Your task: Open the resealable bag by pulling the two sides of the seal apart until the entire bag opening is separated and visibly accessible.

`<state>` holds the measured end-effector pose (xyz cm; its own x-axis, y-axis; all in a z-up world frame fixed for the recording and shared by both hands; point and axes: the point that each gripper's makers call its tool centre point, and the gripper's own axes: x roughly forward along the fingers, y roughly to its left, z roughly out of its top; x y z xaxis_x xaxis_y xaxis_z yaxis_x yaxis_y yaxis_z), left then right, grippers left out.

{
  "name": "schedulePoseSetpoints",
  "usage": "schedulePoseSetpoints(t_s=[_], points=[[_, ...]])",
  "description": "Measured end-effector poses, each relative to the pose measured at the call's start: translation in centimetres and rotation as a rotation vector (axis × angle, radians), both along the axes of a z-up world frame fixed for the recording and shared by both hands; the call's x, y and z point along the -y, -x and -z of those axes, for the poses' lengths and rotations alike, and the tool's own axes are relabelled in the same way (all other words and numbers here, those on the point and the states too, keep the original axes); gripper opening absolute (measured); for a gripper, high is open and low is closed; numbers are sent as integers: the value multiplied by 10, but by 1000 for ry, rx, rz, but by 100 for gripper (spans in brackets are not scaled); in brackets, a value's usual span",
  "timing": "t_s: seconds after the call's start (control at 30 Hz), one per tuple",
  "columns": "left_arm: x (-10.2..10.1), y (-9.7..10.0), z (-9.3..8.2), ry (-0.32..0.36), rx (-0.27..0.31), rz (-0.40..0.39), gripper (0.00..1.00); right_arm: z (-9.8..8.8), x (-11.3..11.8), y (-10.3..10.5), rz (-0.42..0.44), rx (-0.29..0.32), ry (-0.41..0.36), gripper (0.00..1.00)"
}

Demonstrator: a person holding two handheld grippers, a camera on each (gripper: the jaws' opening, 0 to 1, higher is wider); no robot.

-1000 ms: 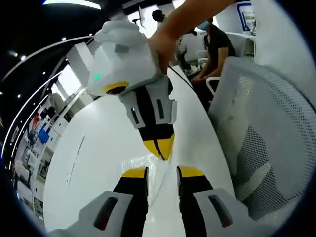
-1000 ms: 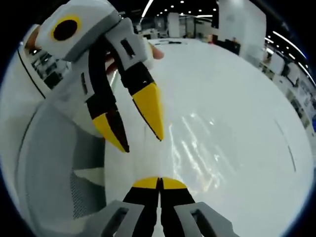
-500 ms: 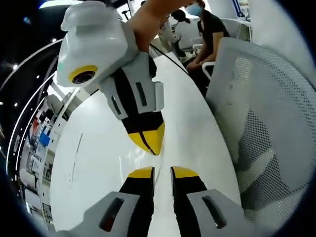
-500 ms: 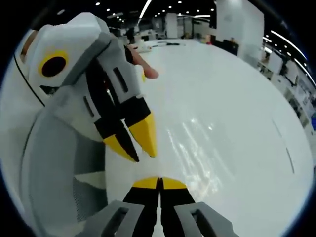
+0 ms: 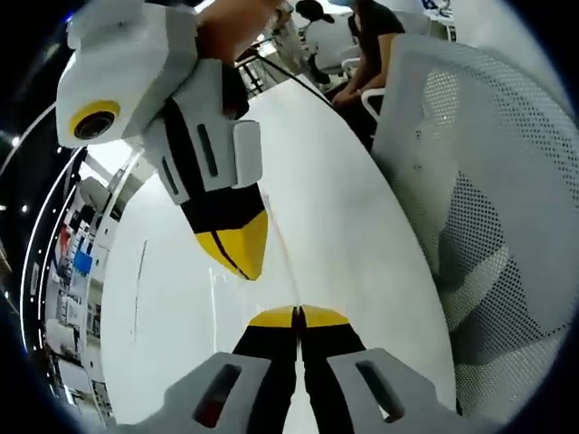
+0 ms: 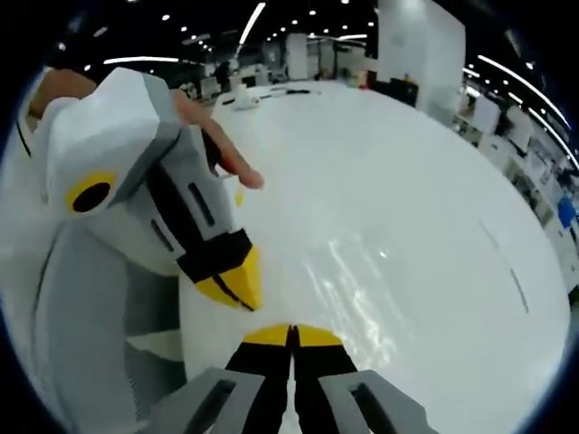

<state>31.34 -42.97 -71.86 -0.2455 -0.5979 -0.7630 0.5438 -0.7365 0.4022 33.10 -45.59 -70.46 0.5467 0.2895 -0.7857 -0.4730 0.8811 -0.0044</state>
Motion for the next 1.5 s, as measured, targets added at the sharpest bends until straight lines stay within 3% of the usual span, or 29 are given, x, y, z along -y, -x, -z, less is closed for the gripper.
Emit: schedulePoseSetpoints(t_s=[0.1,0.23,0.4,1.03,1.4,1.5], points=[[1,-1,0,-5,-1,-9,0,-3,4,-4,17,26,25,0],[3,-4,-1,-11,1,-20,0,-20,16,-19,32,140,111,0],[8,-6,-10,15,7,-22,0,-41,23,-27,41,236,185,0],[13,-8,-12,11,53,7,0,-71,41,-40,159,346,226,0],[10,-13,-10,-5,59,2,0,-75,42,-41,171,359,224,0],[11,-17,-12,6,90,6,0,-74,39,-40,165,355,221,0]])
